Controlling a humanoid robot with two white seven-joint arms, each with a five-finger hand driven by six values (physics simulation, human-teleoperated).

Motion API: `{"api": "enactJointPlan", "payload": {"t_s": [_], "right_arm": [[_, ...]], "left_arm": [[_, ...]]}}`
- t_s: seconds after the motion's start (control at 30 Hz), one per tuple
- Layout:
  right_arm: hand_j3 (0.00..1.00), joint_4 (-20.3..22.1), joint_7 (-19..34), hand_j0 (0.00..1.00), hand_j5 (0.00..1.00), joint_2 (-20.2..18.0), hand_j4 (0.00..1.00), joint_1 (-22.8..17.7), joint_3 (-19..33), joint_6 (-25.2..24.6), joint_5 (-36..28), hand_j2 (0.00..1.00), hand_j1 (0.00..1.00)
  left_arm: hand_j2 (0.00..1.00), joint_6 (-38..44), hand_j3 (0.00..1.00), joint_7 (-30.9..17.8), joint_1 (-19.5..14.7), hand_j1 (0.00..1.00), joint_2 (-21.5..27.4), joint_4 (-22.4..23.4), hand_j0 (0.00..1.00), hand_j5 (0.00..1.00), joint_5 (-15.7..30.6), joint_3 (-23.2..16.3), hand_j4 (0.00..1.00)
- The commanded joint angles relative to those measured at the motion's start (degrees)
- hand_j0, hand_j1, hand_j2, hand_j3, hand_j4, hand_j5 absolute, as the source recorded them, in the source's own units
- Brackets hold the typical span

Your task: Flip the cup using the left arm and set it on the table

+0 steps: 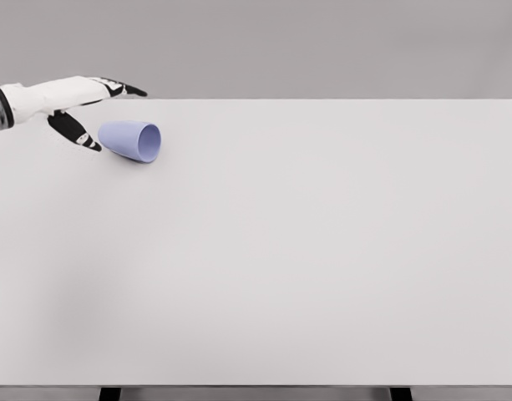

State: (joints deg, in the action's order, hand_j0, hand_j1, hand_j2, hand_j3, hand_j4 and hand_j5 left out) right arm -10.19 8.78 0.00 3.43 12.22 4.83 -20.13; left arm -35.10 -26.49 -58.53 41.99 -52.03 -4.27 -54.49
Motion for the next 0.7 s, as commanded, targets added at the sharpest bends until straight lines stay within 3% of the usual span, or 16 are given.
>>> {"api": "enactJointPlan", "payload": {"t_s": [0.0,0.17,0.27,0.37,0.57,0.67], "right_arm": [[1.0,0.0,0.01,1.0,1.0,0.0,1.0,0.0,0.0,0.0,0.0,1.0,1.0],[1.0,0.0,0.01,1.0,1.0,0.0,1.0,0.0,0.0,0.0,0.0,1.0,1.0],[1.0,0.0,0.01,1.0,1.0,0.0,1.0,0.0,0.0,0.0,0.0,1.0,1.0],[1.0,0.0,0.01,1.0,1.0,0.0,1.0,0.0,0.0,0.0,0.0,1.0,1.0],[1.0,0.0,0.01,1.0,1.0,0.0,1.0,0.0,0.0,0.0,0.0,1.0,1.0],[1.0,0.0,0.01,1.0,1.0,0.0,1.0,0.0,0.0,0.0,0.0,1.0,1.0]], "left_arm": [[1.0,0.1,1.0,0.21,0.0,1.0,-3.4,5.09,1.0,1.0,0.14,0.0,1.0],[1.0,0.1,1.0,0.39,0.09,1.0,-6.83,8.7,1.0,1.0,-0.13,-0.09,1.0],[1.0,0.1,1.0,0.56,-0.53,1.0,-6.83,8.87,1.0,1.0,-0.3,-3.87,1.0],[1.0,0.1,1.0,0.56,-0.97,1.0,-6.83,9.4,1.0,1.0,-0.3,-4.04,1.0],[1.0,0.1,1.0,0.65,-2.11,1.0,-8.41,15.03,1.0,1.0,-0.22,-3.87,1.0],[1.0,0.1,1.0,0.65,-2.11,1.0,-9.2,14.94,1.0,1.0,-0.22,-3.96,1.0]]}}
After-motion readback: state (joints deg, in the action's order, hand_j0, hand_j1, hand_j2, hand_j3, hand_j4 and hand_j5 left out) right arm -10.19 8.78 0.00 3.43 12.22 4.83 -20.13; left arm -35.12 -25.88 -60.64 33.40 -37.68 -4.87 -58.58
